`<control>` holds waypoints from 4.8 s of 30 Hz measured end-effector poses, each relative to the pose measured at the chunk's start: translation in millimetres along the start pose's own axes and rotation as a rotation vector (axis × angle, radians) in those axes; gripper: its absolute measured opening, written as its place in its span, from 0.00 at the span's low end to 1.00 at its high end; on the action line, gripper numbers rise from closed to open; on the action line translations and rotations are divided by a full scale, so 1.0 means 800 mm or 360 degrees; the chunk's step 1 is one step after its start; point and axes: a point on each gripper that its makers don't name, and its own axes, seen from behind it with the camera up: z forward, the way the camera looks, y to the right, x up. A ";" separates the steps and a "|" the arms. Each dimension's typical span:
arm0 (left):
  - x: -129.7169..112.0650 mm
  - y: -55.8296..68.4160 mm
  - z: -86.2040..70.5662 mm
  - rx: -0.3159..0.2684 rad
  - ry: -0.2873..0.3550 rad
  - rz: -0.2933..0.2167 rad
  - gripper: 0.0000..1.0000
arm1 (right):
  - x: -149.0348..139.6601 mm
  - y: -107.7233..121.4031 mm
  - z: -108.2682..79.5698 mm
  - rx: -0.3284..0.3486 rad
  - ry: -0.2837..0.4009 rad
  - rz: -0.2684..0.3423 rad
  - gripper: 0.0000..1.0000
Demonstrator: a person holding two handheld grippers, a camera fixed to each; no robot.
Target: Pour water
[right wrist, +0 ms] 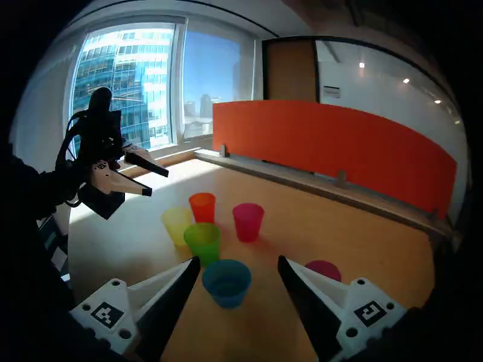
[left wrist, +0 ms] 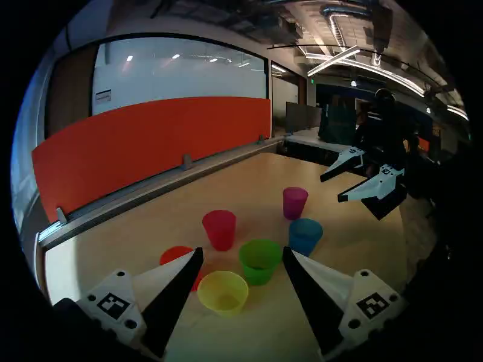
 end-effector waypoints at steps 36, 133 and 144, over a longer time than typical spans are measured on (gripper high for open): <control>-0.075 0.031 0.106 -0.0202 -0.0377 0.0083 0.98 | -0.054 -0.008 0.039 0.0088 -0.0123 0.0005 1.00; -0.043 0.043 0.033 -0.0077 -0.0081 -0.0022 0.89 | -0.110 -0.019 0.116 0.0090 -0.0240 -0.0075 0.90; -0.028 0.045 0.006 -0.0054 0.0003 -0.0050 0.89 | -0.078 -0.028 0.100 0.0067 -0.0177 -0.0096 0.90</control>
